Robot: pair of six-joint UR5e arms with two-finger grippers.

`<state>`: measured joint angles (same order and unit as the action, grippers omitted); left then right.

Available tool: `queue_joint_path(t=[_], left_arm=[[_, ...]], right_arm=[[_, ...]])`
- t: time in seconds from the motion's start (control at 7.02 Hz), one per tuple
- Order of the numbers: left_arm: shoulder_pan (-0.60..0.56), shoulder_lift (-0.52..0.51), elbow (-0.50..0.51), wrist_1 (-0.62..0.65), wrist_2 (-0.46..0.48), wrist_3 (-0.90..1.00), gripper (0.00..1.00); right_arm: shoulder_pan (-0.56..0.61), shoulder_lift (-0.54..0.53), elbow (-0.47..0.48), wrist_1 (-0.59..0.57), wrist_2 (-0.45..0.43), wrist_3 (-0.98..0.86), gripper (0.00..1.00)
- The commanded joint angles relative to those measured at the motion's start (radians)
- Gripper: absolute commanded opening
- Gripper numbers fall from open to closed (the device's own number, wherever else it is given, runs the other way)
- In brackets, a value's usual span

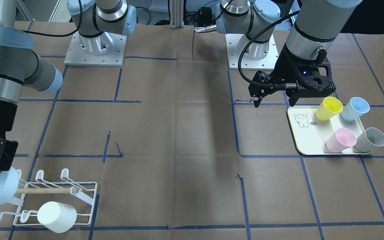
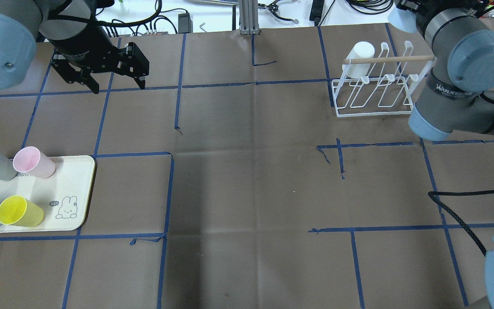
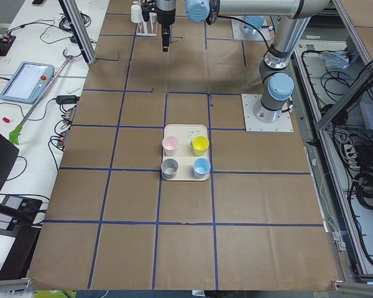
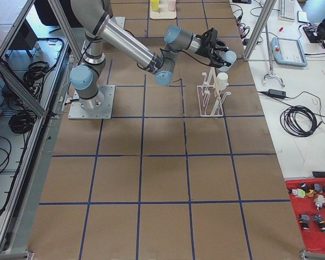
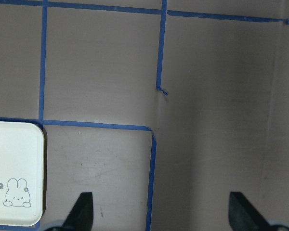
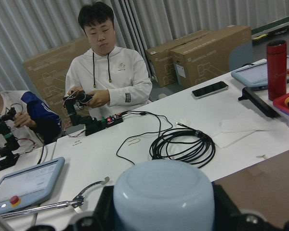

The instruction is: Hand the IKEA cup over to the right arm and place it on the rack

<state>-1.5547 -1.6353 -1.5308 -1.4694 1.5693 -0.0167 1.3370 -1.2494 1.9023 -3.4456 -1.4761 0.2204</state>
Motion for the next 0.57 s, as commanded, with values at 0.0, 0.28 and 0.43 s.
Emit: queue_joint_path(t=[0.0, 0.28, 0.43], left_arm=[[-0.002, -0.003, 0.0, 0.0, -0.002, 0.069, 0.99], [-0.001, 0.0, -0.005, 0.0, 0.0, 0.096, 0.99], [0.002, 0.002, -0.003, 0.0, -0.002, 0.107, 0.99]], right_arm=[[-0.022, 0.004, 0.0, 0.002, 0.002, -0.042, 0.09], [-0.059, 0.005, -0.002, 0.003, 0.011, -0.041, 0.09], [-0.07, 0.011, -0.005, 0.002, 0.013, -0.056, 0.09]])
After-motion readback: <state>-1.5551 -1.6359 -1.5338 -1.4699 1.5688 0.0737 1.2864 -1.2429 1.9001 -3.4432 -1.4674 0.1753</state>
